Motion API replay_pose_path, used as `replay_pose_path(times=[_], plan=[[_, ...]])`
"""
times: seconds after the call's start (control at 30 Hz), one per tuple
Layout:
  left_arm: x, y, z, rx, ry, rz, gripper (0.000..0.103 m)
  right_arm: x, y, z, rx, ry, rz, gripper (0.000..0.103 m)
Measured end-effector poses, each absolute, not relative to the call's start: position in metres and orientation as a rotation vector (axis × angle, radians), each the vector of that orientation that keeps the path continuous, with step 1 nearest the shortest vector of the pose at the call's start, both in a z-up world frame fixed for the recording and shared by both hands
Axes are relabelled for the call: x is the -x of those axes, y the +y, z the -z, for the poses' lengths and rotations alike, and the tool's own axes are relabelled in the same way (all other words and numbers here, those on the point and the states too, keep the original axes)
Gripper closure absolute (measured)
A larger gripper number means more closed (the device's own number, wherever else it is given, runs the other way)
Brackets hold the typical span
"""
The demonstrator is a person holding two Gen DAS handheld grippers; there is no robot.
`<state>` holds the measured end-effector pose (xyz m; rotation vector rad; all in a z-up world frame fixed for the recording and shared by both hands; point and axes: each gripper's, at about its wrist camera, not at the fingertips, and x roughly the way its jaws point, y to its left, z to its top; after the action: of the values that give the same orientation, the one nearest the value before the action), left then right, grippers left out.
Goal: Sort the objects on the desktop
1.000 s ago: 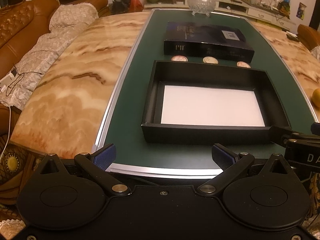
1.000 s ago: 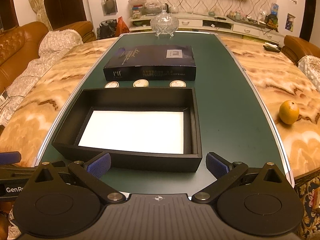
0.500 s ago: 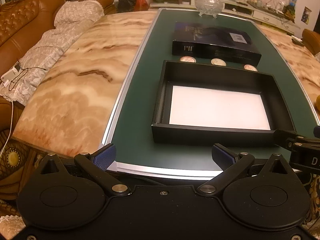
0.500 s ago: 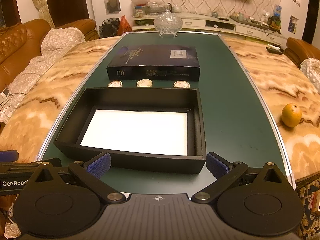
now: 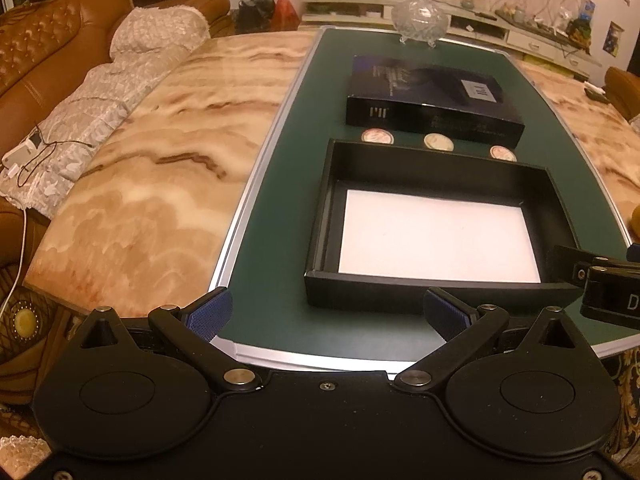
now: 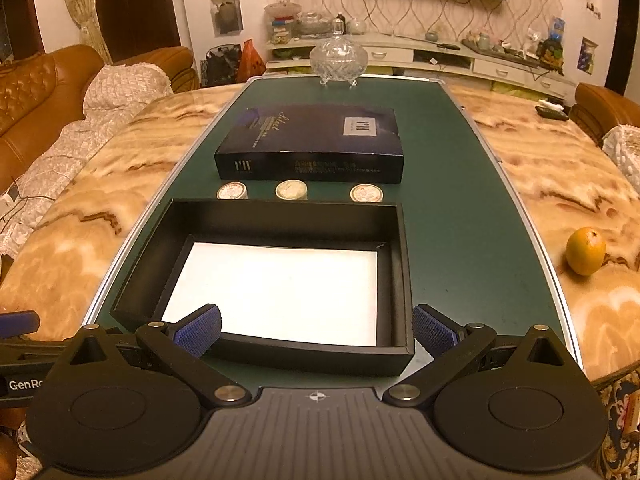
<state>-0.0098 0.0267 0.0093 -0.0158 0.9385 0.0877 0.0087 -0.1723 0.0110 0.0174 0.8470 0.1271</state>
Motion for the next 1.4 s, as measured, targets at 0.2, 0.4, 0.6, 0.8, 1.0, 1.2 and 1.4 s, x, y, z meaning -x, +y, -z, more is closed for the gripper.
replay_pose_path(times=[0.2, 0.4, 0.6, 0.8, 1.0, 1.2, 1.4], plan=[[0.001, 0.025, -0.016, 0.01, 0.92, -0.086, 0.0, -0.016, -0.177, -0.012, -0.033, 0.845, -0.119, 0.0], [-0.008, 0.02, -0.02, 0.006, 0.908, -0.077, 0.0, -0.024, -0.186, -0.015, -0.051, 0.838, -0.109, 0.0], [-0.012, 0.016, -0.014, 0.0, 0.928, -0.07, 0.0, -0.029, -0.189, -0.012, -0.058, 0.848, -0.107, 0.0], [-0.014, 0.018, -0.013, 0.01, 0.933, -0.07, 0.0, -0.033, -0.187, -0.011, -0.055, 0.851, -0.111, 0.0], [-0.018, 0.018, -0.014, 0.009, 0.933, -0.07, 0.0, -0.039, -0.187, -0.012, -0.058, 0.854, -0.111, 0.0], [-0.028, 0.019, -0.019, 0.009, 0.933, -0.063, 0.0, -0.047, -0.188, -0.015, -0.065, 0.86, -0.106, 0.0], [-0.04, 0.019, -0.021, 0.013, 0.948, -0.059, 0.0, -0.058, -0.191, -0.018, -0.069, 0.866, -0.095, 0.0]])
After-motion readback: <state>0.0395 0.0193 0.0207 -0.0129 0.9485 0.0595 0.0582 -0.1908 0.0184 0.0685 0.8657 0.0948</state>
